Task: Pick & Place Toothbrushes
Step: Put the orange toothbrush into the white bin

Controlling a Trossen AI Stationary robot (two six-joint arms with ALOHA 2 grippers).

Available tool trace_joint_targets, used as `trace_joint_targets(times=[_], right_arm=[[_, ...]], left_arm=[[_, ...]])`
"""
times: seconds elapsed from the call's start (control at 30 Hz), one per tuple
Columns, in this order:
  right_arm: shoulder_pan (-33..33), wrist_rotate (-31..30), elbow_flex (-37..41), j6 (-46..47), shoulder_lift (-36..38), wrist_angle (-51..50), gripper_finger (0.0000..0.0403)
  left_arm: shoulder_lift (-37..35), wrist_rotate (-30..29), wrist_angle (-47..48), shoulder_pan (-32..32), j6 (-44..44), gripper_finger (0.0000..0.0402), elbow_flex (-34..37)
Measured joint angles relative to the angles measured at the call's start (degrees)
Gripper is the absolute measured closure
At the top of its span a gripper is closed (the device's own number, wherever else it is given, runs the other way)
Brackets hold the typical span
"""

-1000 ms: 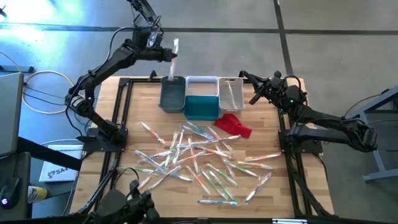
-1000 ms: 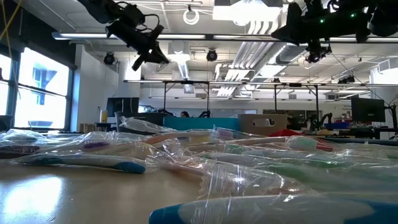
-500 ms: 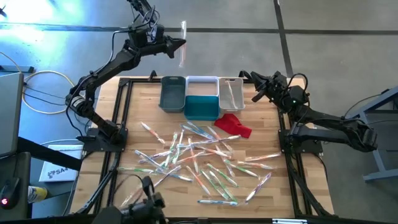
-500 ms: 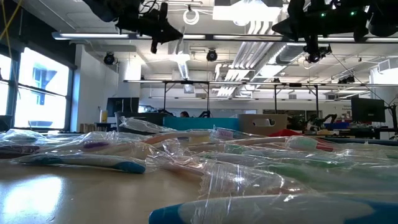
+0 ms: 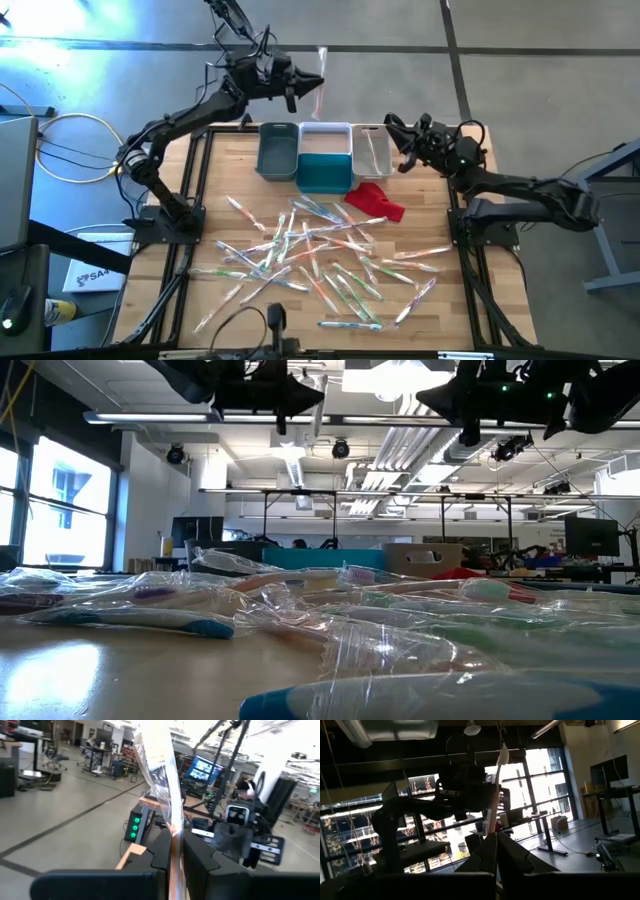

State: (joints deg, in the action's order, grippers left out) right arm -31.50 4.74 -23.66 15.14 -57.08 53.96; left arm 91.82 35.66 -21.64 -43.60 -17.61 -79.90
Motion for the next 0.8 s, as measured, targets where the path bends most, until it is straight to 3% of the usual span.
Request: trace_joint_targets(times=[0.43, 0.8], right_arm=[[0.00, 1.52, -7.65, 0.26, -12.81, 1.48, 0.0390], [0.06, 5.16, -18.07, 6.01, -21.92, -0.15, 0.0267]], left_arm=[[0.01, 0.46, -2.79, 4.07, 1.36, 0.0375, 0.00], [0.01, 5.60, -2.17, 4.02, 1.34, 0.0375, 0.00]])
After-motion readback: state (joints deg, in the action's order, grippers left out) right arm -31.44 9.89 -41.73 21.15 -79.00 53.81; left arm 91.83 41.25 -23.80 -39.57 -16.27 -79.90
